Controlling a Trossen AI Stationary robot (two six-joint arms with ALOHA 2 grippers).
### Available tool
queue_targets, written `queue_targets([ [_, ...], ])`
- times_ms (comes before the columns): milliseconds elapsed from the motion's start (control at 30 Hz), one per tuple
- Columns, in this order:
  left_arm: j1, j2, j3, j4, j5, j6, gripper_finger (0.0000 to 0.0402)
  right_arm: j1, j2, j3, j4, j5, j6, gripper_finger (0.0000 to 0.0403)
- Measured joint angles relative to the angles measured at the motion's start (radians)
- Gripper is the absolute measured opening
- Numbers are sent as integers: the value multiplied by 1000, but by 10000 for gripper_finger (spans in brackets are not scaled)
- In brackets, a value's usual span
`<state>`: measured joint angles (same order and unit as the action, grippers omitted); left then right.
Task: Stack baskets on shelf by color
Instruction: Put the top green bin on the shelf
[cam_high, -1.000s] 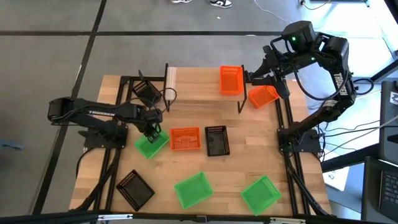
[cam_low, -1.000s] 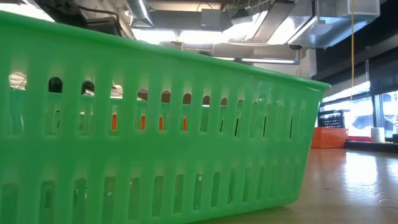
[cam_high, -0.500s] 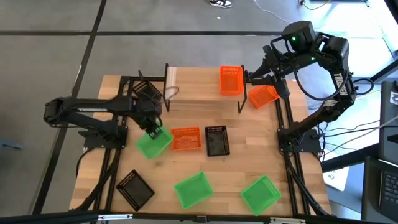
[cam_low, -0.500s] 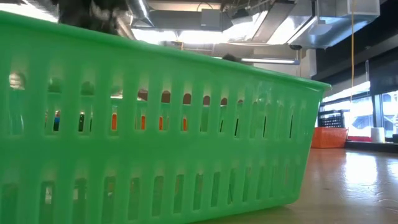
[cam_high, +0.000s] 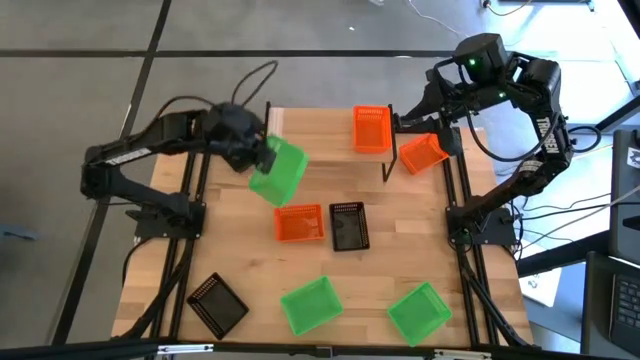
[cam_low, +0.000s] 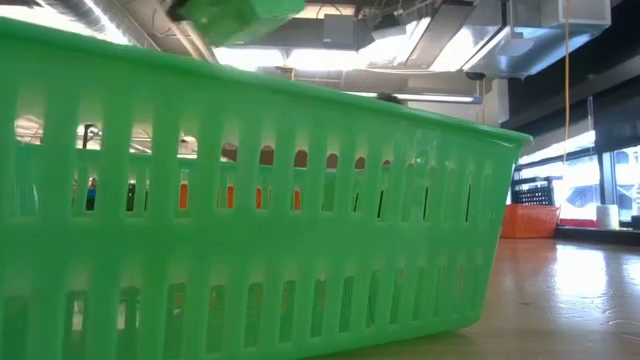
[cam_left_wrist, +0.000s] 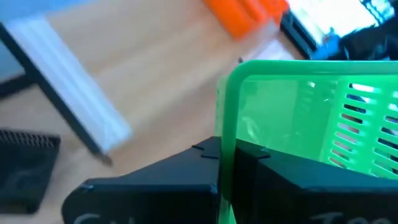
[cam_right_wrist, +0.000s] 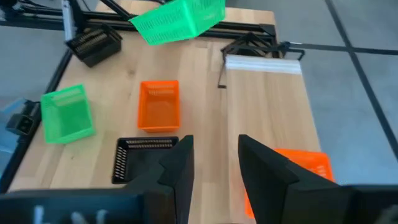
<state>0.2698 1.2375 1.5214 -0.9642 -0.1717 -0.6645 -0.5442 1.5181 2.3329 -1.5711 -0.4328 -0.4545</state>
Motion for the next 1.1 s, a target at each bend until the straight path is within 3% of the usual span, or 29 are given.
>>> queue_targets([
  [267,199,246,246,34,108,87,0,0,0,0,0,4,-6,122],
  [467,335,433,380,39,265,49,0,0,0,0,0,14,-63,122],
  [767,393,638,410,85,386,-77,0,0,0,0,0,99,-80,122],
  [1100,390,719,411,111,349,-100,0,0,0,0,0,99,-107,122],
])
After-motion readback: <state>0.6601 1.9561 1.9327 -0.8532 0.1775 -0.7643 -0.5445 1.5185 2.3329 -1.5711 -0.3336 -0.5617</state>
